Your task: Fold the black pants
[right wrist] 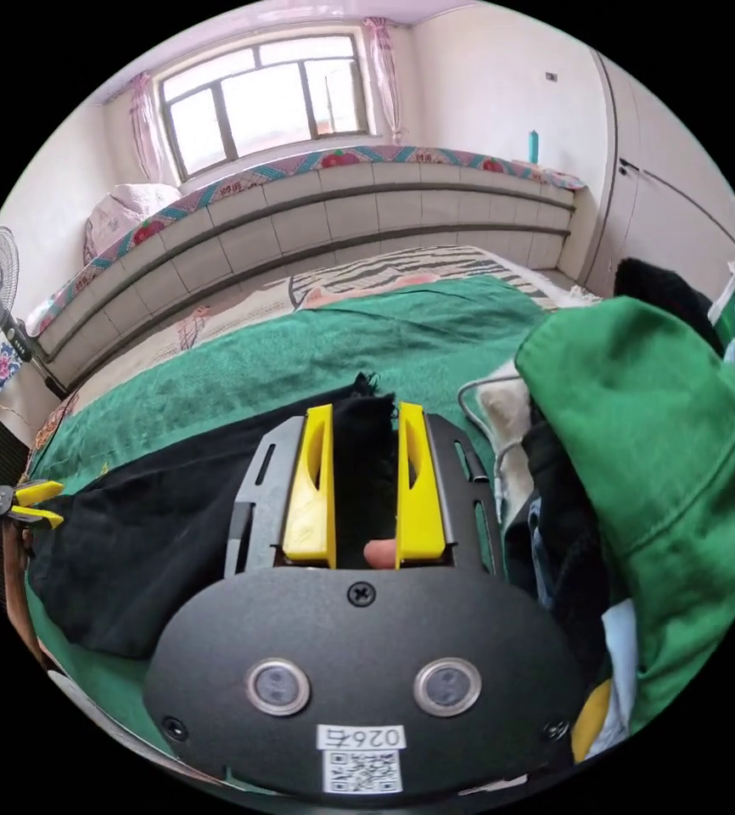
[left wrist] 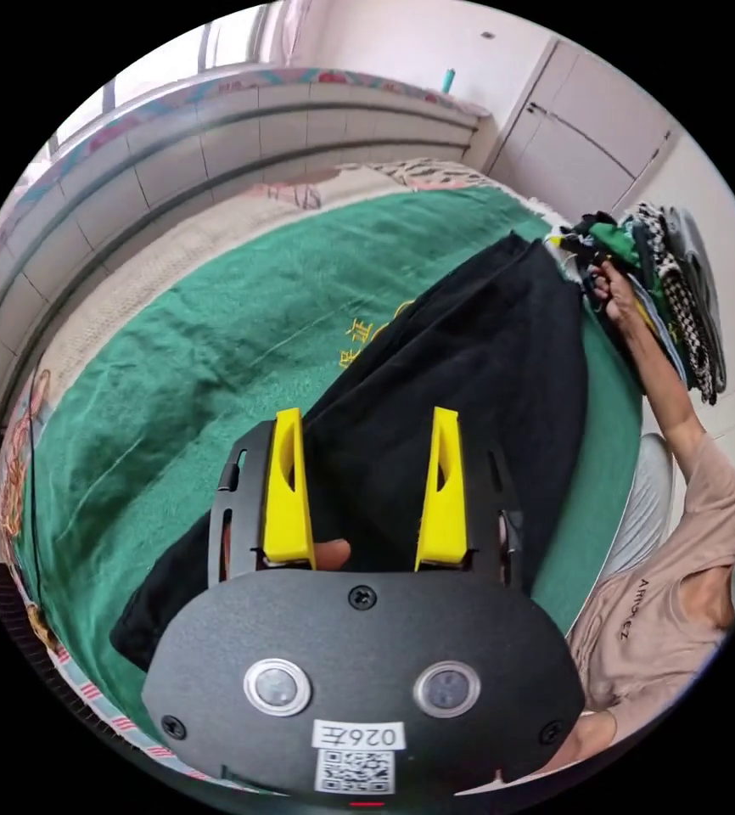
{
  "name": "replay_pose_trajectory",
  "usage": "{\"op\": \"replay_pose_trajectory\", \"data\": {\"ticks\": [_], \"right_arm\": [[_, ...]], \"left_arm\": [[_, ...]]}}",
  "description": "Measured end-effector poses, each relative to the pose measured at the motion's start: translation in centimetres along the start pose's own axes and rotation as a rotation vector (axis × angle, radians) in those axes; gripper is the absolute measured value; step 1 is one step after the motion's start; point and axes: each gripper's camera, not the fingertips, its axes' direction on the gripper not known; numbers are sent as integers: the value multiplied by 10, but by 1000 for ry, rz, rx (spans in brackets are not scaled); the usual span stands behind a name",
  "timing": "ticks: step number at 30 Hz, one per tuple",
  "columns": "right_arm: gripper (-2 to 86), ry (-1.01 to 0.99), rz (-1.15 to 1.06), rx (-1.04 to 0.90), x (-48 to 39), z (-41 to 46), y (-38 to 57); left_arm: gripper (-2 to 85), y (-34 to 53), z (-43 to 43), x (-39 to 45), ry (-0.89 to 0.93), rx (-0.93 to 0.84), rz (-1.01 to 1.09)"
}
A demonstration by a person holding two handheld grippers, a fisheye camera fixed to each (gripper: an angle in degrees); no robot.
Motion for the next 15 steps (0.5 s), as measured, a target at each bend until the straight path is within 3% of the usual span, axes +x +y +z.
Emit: {"op": "replay_pose_trajectory", "data": {"ticks": [2, 3, 5, 7, 10, 12, 15], "right_arm": [[74, -6, -20, -28, -2, 8, -20], [46, -15, -31, -77, -4, 21, -33], [3, -34, -87, -243, -9, 49, -48], [-5, -32, -119, -241, -13, 46, -59], [1, -138, -69, -33, -11, 0, -75], [52, -136, -89, 22, -20, 0, -99], [78, 15, -120, -209, -35, 38, -127]], "left_arm": [[124, -9, 21, -14, 14, -92, -49], [59, -7, 22, -20, -69, -83, -90], [20, 2, 5, -23, -119, -22, -100], [10, 13, -14, -35, -33, 17, -136], [10, 39, -59, -56, 49, 200, -183], [20, 49, -72, -76, 39, 283, -240], [51, 57, -60, -101, 136, 248, -323]]}}
